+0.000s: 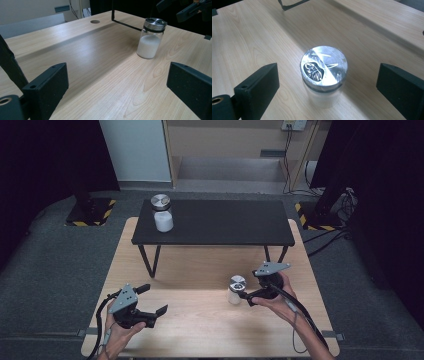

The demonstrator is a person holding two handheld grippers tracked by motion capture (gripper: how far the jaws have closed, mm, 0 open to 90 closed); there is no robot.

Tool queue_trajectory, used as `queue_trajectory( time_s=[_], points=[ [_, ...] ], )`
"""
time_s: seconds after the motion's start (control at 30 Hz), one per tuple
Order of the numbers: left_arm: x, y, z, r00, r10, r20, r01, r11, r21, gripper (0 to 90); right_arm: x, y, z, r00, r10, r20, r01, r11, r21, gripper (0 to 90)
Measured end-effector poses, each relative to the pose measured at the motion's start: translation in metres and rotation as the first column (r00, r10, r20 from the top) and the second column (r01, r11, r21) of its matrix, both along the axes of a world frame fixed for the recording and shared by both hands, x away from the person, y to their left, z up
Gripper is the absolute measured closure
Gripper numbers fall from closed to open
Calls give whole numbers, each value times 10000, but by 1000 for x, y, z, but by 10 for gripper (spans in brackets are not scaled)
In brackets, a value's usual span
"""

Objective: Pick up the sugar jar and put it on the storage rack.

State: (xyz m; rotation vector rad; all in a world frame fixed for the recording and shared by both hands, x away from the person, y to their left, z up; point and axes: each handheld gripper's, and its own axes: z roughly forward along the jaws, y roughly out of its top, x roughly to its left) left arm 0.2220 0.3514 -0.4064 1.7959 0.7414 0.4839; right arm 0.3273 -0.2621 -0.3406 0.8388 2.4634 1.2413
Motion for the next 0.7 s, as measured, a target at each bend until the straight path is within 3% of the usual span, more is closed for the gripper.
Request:
queue_trajectory(
  time_s=[0.37, 0.5, 0.7],
  points=[
    [0, 0, 0, 10000, -19, 4, 19, 10000, 53, 28, 15, 18, -18, 9997, -81, -244, 80, 10000, -41, 67],
    [1, -1, 0, 10000, -31, -10, 31, 10000, 82, 28, 17, 25, -22, 9999, -74, -150, 69, 9995, -295, 81],
    [1, -1, 0, 10000, -36, -10, 36, 10000, 87, 28, 18, 28, -28, 9999, -151, 73, 152, 9997, -193, 182]
  ],
)
